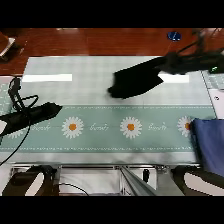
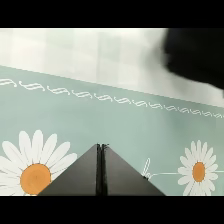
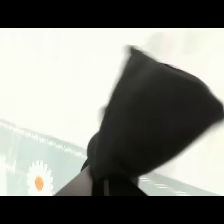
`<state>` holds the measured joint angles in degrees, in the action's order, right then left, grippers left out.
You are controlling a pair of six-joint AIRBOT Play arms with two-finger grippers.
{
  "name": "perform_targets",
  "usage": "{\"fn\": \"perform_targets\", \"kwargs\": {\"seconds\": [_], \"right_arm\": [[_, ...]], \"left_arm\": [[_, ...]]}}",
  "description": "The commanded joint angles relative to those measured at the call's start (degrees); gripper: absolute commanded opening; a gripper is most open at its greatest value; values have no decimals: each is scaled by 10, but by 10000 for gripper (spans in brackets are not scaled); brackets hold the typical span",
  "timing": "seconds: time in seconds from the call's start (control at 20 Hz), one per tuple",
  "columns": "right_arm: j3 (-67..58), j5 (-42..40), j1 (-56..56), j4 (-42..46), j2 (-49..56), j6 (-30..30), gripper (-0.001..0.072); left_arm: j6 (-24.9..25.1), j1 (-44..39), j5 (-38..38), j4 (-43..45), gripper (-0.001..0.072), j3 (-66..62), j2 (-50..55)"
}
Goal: Fold the shirts.
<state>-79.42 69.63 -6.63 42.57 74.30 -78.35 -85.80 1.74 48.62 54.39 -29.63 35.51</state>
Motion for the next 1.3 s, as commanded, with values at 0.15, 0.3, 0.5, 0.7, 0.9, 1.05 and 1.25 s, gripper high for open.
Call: {"fn": "perform_targets", "kwargs": {"seconds": [0.15,0.3,0.5,0.7,0.9,1.05,1.25], "right_arm": [[-139,162,-214,15,-19,-71,24],[-155,221,-324,16,-39,-93,24],[-154,302,-448,78,-72,-110,24],[-127,367,-506,239,-116,-131,24],[-31,367,-532,437,-203,-134,24],[75,367,-540,552,-273,-147,24],[179,367,-540,609,-305,-148,408]], "left_arm": [[0,0,0,0,17,0,0],[0,0,0,0,16,0,0],[0,0,-1,0,17,0,0],[0,0,-4,0,17,0,0],[0,0,-22,0,17,0,0],[0,0,-22,0,17,0,0],[0,0,-32,0,17,0,0]]}}
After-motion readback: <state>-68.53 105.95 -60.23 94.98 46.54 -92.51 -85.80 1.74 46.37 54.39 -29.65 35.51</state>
